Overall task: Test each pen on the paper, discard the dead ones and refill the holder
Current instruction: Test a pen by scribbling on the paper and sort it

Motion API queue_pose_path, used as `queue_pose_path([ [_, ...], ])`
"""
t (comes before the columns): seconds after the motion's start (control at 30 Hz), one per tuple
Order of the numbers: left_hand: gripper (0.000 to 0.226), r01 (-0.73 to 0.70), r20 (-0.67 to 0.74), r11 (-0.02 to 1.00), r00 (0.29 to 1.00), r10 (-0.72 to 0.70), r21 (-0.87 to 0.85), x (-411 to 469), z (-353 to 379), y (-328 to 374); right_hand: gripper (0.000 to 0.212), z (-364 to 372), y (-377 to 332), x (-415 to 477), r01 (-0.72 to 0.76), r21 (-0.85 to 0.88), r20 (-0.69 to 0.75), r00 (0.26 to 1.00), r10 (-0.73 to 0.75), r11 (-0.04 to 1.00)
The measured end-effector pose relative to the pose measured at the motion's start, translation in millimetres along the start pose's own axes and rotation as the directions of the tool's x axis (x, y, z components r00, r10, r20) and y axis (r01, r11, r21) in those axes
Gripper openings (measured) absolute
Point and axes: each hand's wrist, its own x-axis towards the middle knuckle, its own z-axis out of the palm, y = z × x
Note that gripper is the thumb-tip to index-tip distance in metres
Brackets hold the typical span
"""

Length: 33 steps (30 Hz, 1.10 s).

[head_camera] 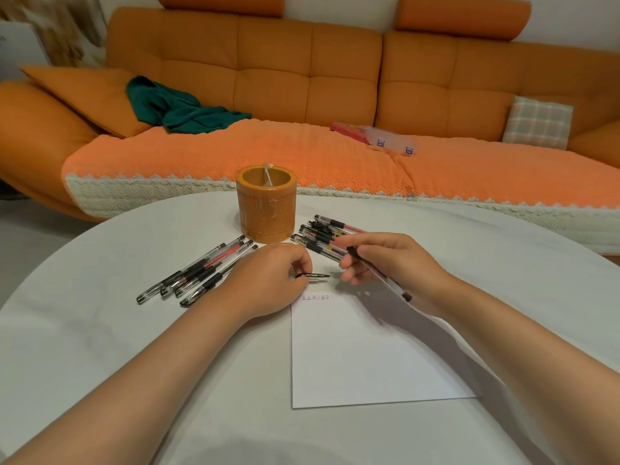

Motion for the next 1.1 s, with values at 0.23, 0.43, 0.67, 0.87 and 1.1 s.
queue_pose_path([
  [0.23, 0.015, -0.017, -0.002, 1.0, 1.0, 0.017, 0.015, 1, 12, -4, 0.037, 3, 24, 2, 0.036, 0.098, 0.05, 0.998, -0.041, 0.994],
  [0.43, 0.029, -0.052, -0.009, 0.999, 0.999, 0.052, 0.005, 0, 21, -7, 0.025, 10, 29, 3, -0.002, -0.097, -0.06, 0.998, -0.004, 0.995],
  [0.67, 0.029, -0.074, -0.012, 0.997, 0.997, 0.073, -0.008, 0, 20, -8, 0.014, 15, 25, -2, 0.007, -0.272, -0.057, 0.998, -0.024, 0.962],
  [0.87, 0.025, -0.071, -0.011, 0.996, 0.997, 0.071, -0.056, 0, 20, -8, 0.015, 17, 31, 2, 0.097, -0.403, -0.038, 0.992, -0.122, 0.91],
  [1.1, 0.026, -0.07, -0.006, 0.994, 0.998, 0.07, -0.087, 1, 21, -11, 0.014, 20, 39, 4, 0.149, -0.382, -0.064, 0.98, -0.186, 0.912],
])
